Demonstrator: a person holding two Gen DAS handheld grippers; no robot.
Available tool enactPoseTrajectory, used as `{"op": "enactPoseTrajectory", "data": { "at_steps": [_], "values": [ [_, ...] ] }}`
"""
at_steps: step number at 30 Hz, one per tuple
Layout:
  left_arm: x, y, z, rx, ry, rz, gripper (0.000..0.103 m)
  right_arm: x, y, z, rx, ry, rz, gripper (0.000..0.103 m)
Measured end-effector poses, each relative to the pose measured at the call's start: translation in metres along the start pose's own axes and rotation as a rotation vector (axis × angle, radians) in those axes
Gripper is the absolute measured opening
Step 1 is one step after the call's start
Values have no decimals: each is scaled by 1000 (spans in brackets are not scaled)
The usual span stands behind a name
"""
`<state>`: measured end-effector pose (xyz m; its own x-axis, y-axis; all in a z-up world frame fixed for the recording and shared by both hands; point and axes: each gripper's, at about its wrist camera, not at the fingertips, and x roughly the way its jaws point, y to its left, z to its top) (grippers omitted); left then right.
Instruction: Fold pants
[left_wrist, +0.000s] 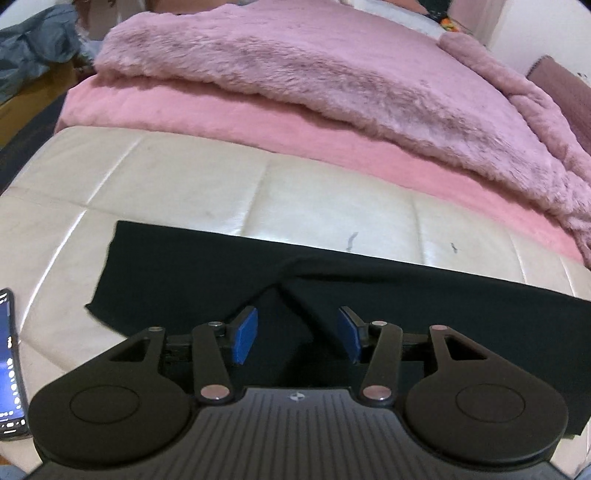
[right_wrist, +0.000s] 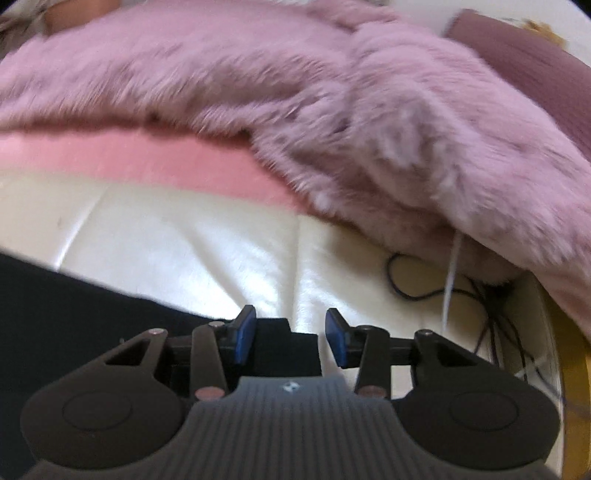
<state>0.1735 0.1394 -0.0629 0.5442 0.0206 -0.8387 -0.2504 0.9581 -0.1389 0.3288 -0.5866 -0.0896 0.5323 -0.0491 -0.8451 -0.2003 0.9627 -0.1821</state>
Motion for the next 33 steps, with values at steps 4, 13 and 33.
{"op": "enactPoseTrajectory", "data": {
  "at_steps": [4, 13, 33],
  "values": [
    [-2, 6, 1, -4, -3, 29, 58, 6, 2, 4, -106, 39, 47, 34],
    [1, 6, 0, 6, -3, 46, 60, 19, -7, 11, -80, 104, 127, 31],
    [32, 31, -11, 149, 54, 76, 78, -27, 21, -2, -65, -58, -20, 0]
  ]
}}
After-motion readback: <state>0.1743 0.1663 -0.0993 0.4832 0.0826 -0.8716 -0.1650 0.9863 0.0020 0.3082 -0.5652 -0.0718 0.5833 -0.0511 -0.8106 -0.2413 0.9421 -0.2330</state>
